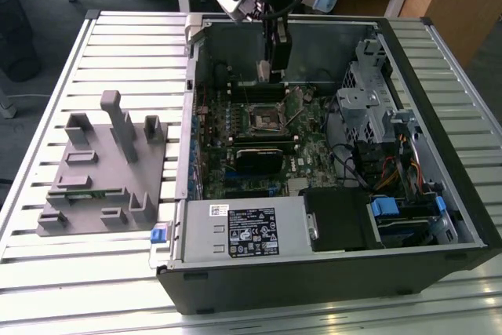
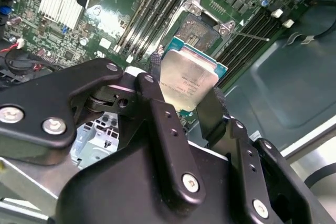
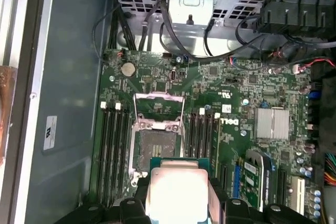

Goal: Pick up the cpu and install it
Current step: 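Place the cpu into insertion slot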

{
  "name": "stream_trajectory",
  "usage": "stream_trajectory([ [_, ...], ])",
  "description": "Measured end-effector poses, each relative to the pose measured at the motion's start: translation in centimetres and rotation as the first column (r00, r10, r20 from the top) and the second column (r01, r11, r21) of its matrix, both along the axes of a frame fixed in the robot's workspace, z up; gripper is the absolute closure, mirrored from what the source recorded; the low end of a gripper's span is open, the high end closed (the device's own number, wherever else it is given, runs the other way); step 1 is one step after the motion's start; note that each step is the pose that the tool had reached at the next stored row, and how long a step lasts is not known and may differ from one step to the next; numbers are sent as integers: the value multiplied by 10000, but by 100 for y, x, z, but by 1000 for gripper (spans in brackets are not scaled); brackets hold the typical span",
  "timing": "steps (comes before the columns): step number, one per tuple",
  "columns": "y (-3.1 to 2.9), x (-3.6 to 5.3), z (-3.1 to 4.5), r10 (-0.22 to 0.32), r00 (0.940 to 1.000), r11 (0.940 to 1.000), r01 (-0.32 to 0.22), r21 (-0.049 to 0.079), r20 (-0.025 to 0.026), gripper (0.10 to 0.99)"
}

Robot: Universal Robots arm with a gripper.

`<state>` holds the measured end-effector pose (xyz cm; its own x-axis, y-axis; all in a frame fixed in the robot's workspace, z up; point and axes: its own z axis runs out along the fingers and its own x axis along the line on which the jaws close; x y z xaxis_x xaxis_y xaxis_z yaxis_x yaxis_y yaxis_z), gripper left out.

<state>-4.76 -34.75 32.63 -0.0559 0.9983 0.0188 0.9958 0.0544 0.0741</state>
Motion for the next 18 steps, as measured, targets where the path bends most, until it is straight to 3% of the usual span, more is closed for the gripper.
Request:
stream_trajectory([
  [13,24,25,-202,0,10000,10000,0,0,-47,561],
  [18,64,28,-285,-2,10000,10000,2,-1,-57,561],
])
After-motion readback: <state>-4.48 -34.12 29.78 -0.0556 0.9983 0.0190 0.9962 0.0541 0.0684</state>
